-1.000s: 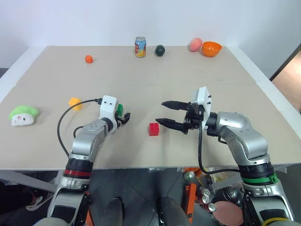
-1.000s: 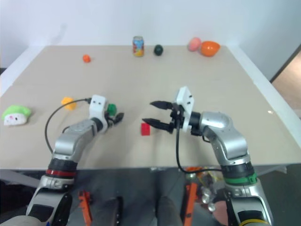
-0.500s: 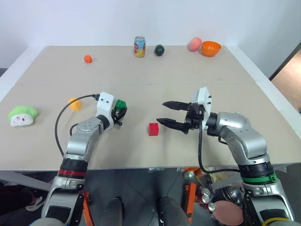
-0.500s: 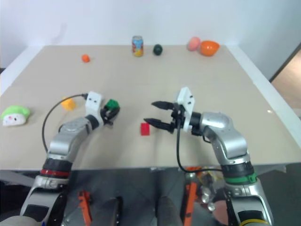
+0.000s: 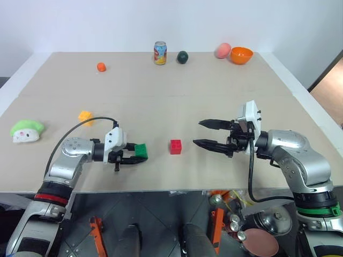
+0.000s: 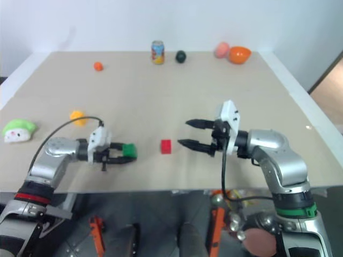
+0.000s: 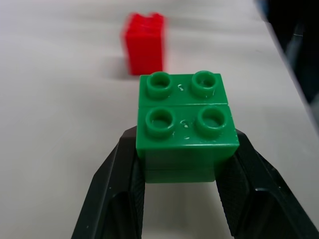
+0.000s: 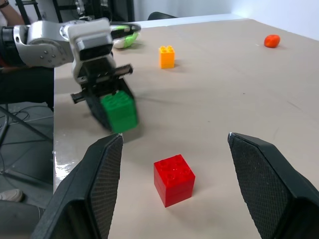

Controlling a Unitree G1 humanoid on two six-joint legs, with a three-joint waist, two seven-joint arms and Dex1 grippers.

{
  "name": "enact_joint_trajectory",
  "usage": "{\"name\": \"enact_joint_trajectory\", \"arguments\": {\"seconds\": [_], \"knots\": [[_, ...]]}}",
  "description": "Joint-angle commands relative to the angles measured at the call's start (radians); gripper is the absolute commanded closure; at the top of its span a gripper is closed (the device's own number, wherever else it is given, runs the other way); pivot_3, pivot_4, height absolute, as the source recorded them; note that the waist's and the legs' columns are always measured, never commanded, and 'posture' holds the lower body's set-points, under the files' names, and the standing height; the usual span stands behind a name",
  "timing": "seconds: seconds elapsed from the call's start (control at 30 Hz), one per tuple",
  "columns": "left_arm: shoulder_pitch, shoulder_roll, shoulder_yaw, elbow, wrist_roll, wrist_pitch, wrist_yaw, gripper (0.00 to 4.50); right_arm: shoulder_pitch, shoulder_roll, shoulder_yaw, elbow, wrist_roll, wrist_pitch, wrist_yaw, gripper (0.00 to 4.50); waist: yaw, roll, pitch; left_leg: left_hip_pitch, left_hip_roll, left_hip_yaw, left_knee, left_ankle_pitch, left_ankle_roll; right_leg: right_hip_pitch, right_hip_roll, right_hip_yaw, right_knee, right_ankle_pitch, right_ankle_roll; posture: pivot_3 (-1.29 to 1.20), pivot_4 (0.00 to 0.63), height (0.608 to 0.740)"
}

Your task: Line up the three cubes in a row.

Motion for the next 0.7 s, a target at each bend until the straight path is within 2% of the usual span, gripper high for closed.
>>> {"name": "enact_joint_trajectory", "arguments": {"seconds": [0.03, 0.33, 0.7], "knots": [[-0.063, -0.03, -0.02, 0.08, 0.037, -0.087, -0.03, 2.9, 0.038, -0.03, -0.057, -0.09, 0.039, 0.023, -0.017, 1.03, 0.004, 0.0, 0.0, 0.0, 0.0, 0.0, 0.0, 0.0, 0.0, 0.0, 0.0, 0.0, 0.0, 0.0, 0.0, 0.0, 0.15, 0.74], [-0.132, -0.113, -0.014, 0.234, 0.07, -0.184, -0.023, 2.9, 0.167, -0.084, -0.143, -0.121, 0.069, 0.062, -0.047, 1.03, 0.006, 0.0, 0.0, -0.001, 0.0, 0.0, 0.0, -0.003, 0.004, 0.0, 0.001, 0.0, 0.0, -0.001, 0.002, 0.0, 0.15, 0.74], [-0.258, -0.146, 0.012, 0.434, 0.079, -0.202, -0.025, 2.9, 0.171, -0.073, -0.126, -0.12, 0.07, 0.061, -0.071, 1.03, 0.004, 0.0, 0.0, -0.001, 0.0, 0.0, 0.002, -0.003, 0.005, 0.0, 0.001, 0.0, 0.0, -0.001, 0.002, 0.0, 0.15, 0.74]]}}
